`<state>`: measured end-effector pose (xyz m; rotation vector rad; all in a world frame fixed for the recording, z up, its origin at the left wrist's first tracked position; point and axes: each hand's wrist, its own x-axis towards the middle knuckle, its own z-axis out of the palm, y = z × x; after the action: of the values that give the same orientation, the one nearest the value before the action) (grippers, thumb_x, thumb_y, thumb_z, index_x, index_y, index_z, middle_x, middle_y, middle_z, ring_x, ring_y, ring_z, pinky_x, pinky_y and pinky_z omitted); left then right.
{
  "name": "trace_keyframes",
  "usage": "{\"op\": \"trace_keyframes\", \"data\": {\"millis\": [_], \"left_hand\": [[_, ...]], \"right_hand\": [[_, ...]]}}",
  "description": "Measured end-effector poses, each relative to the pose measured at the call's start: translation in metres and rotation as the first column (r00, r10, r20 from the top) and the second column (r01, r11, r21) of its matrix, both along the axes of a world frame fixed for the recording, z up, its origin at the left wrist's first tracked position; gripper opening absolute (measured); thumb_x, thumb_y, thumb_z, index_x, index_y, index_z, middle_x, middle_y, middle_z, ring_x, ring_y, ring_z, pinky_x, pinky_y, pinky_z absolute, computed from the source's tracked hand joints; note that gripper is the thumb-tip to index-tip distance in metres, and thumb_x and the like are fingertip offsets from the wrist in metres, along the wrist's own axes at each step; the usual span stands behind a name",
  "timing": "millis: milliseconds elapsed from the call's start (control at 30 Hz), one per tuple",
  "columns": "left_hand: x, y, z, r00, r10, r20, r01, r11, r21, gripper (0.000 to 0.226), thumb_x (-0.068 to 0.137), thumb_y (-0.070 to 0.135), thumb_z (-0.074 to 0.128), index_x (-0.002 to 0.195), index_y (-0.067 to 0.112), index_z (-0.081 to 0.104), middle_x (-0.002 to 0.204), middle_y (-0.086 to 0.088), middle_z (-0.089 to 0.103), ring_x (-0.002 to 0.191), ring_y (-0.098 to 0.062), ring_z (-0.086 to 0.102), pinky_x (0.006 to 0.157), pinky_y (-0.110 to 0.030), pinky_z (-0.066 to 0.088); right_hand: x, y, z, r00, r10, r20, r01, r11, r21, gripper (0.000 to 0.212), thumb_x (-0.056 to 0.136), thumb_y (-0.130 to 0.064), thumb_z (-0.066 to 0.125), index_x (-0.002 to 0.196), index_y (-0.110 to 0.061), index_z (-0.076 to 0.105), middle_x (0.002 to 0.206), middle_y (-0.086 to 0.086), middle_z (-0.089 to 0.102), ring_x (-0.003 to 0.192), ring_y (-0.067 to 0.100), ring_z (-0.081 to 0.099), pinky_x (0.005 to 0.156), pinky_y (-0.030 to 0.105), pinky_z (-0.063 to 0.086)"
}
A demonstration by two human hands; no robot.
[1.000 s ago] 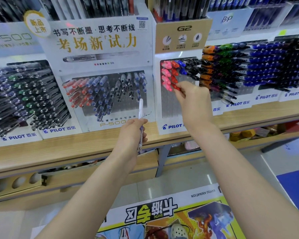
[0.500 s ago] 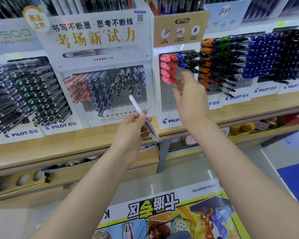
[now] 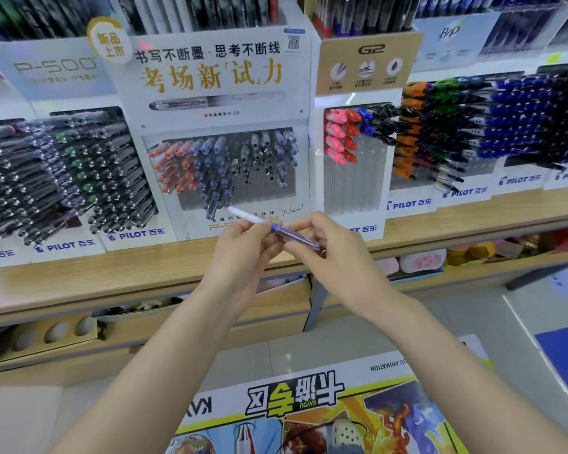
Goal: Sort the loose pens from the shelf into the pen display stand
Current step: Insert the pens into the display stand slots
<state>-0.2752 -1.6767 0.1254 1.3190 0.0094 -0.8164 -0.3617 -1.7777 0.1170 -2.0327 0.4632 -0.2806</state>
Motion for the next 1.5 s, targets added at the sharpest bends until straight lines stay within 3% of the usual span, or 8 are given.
{"op": "trace_keyframes", "data": {"millis": [133, 233, 333, 433, 633, 767, 1167, 1500], "left_hand": [[0.002, 0.006, -0.003, 0.999, -0.019, 0.044, 0.015, 0.996, 0.083, 0.010, 0.094, 0.016, 0.052, 0.095, 0.011, 0.061, 0.087, -0.002, 0.071, 0.091, -0.017, 0.067, 0.078, -0.032, 0.055], [0.005, 0.011, -0.008, 0.933, -0.101, 0.345, 0.013, 0.968, 0.249, 0.009, 0.094, 0.016, 0.053, 0.098, 0.020, 0.059, 0.097, 0.001, 0.065, 0.092, -0.013, 0.061, 0.085, -0.023, 0.050], [0.016, 0.014, -0.008, 0.634, -0.271, 0.725, -0.031, 0.927, 0.374, 0.010, 0.094, 0.016, 0.052, 0.096, 0.023, 0.060, 0.097, 0.009, 0.060, 0.088, -0.002, 0.054, 0.075, -0.006, 0.040], [0.039, 0.007, -0.003, 0.297, -0.388, 0.872, -0.072, 0.902, 0.426, 0.013, 0.094, 0.014, 0.052, 0.102, 0.018, 0.061, 0.099, 0.010, 0.052, 0.092, -0.004, 0.047, 0.079, -0.011, 0.036], [0.081, -0.015, 0.008, -0.228, -0.474, 0.850, -0.165, 0.879, 0.447, 0.019, 0.092, 0.010, 0.053, 0.109, 0.010, 0.061, 0.107, 0.000, 0.055, 0.102, -0.016, 0.046, 0.088, -0.022, 0.030], [0.102, -0.028, 0.002, -0.443, -0.525, 0.727, -0.213, 0.849, 0.484, 0.026, 0.088, 0.016, 0.049, 0.109, 0.005, 0.061, 0.114, -0.011, 0.058, 0.108, -0.028, 0.049, 0.089, -0.028, 0.030], [0.112, -0.039, 0.001, -0.600, -0.574, 0.558, -0.235, 0.793, 0.562, 0.038, 0.087, 0.006, 0.059, 0.124, 0.000, 0.053, 0.127, -0.019, 0.052, 0.109, -0.035, 0.054, 0.087, -0.040, 0.045], [0.122, -0.051, 0.007, -0.684, -0.574, 0.450, -0.247, 0.763, 0.597, 0.034, 0.087, 0.010, 0.058, 0.120, 0.001, 0.056, 0.123, -0.021, 0.054, 0.103, -0.038, 0.056, 0.080, -0.048, 0.049]], "right_hand": [[-0.002, 0.000, 0.011, 0.981, -0.113, 0.156, 0.113, 0.994, 0.007, 0.007, 0.086, -0.024, 0.063, 0.090, -0.029, 0.065, 0.069, -0.005, 0.065, 0.058, 0.009, 0.060, 0.064, 0.033, 0.054], [-0.005, -0.010, 0.014, 0.922, -0.270, 0.278, 0.287, 0.958, -0.024, 0.011, 0.085, -0.021, 0.064, 0.088, -0.032, 0.064, 0.064, -0.011, 0.061, 0.063, 0.012, 0.063, 0.062, 0.030, 0.054], [-0.009, -0.020, 0.007, 0.858, -0.365, 0.362, 0.428, 0.897, -0.110, 0.007, 0.087, -0.022, 0.062, 0.092, -0.028, 0.063, 0.068, -0.012, 0.060, 0.064, 0.009, 0.064, 0.060, 0.016, 0.048], [-0.008, -0.022, -0.006, 0.819, -0.385, 0.426, 0.482, 0.864, -0.145, 0.007, 0.091, -0.023, 0.057, 0.096, -0.027, 0.059, 0.075, -0.005, 0.065, 0.071, 0.007, 0.064, 0.060, 0.008, 0.045], [0.018, -0.018, -0.040, 0.774, -0.351, 0.528, 0.525, 0.821, -0.224, 0.019, 0.091, -0.013, 0.054, 0.108, -0.011, 0.063, 0.087, -0.001, 0.066, 0.074, 0.009, 0.064, 0.066, 0.016, 0.051], [0.038, -0.015, -0.055, 0.775, -0.309, 0.551, 0.510, 0.821, -0.256, 0.021, 0.092, -0.011, 0.054, 0.110, -0.009, 0.063, 0.089, 0.002, 0.067, 0.074, 0.013, 0.063, 0.066, 0.022, 0.050], [0.059, -0.020, -0.061, 0.818, -0.277, 0.504, 0.503, 0.768, -0.396, 0.025, 0.093, -0.012, 0.054, 0.116, -0.006, 0.061, 0.091, 0.009, 0.066, 0.075, 0.022, 0.062, 0.064, 0.040, 0.053], [0.094, -0.034, -0.053, 0.880, -0.308, 0.363, 0.454, 0.772, -0.446, 0.021, 0.094, -0.011, 0.050, 0.112, -0.007, 0.061, 0.095, 0.004, 0.050, 0.079, 0.022, 0.054, 0.070, 0.038, 0.049]]}}
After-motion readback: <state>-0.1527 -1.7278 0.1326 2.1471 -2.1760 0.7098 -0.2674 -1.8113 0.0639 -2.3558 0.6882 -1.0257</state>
